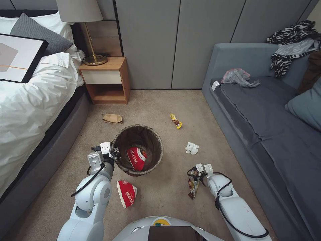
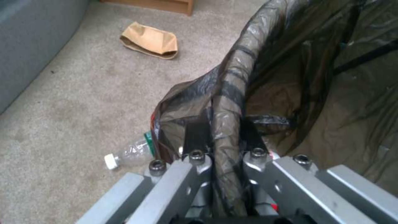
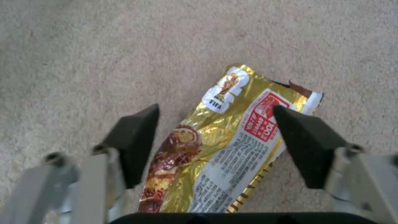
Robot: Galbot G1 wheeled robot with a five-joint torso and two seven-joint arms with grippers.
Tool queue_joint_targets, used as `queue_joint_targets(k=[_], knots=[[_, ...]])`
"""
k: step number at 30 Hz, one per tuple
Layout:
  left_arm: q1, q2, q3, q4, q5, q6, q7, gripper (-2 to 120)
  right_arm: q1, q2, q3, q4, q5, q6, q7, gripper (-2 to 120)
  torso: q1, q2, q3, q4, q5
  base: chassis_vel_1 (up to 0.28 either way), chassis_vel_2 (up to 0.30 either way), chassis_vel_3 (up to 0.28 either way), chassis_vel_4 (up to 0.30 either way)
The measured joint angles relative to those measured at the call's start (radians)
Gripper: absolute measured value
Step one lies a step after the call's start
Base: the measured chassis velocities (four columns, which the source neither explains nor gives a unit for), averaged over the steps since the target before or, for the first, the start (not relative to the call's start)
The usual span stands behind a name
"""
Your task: Pick up the trash bin, then pick up the garbage from the floor and place it into the trash bin.
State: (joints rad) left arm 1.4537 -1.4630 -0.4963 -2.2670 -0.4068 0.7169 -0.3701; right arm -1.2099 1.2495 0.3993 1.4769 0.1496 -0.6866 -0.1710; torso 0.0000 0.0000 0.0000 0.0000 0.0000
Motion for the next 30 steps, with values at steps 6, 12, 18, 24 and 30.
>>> queue_joint_targets(k=[6, 12, 18, 24, 30], knots=[[0.000, 0.001, 0.001, -0.001, 0.000, 0.000, 0.000, 3, 0.000, 0.000, 0.001, 0.001, 0.001, -0.002, 0.000, 89, 0.000, 0.000, 0.000, 0.0000, 0.0000, 0.000, 0.000, 0.000, 0.000], [0.001, 0.004, 0.001, -0.002, -0.002, 0.000, 0.000, 3, 0.006, 0.001, 0.000, -0.013, 0.001, -0.004, 0.000, 100, 0.000, 0.000, 0.000, -0.0001, 0.0000, 0.000, 0.000, 0.000, 0.000], [0.001, 0.005, 0.001, -0.002, -0.002, 0.000, 0.000, 3, 0.031, 0.010, -0.007, -0.061, 0.001, -0.005, 0.000, 100, 0.000, 0.000, 0.000, 0.0000, 0.0000, 0.000, 0.000, 0.000, 0.000], [0.000, 0.004, 0.001, -0.001, -0.003, 0.000, 0.000, 3, 0.060, 0.018, -0.015, -0.108, -0.001, 0.000, 0.000, 92, 0.000, 0.000, 0.000, 0.0000, 0.0000, 0.000, 0.000, 0.000, 0.000], [-0.005, 0.003, 0.004, 0.006, -0.002, 0.001, 0.000, 3, 0.078, 0.021, -0.018, -0.140, -0.019, 0.005, -0.008, 73, 0.000, 0.000, 0.000, 0.0000, 0.0000, 0.000, 0.000, 0.000, 0.000]])
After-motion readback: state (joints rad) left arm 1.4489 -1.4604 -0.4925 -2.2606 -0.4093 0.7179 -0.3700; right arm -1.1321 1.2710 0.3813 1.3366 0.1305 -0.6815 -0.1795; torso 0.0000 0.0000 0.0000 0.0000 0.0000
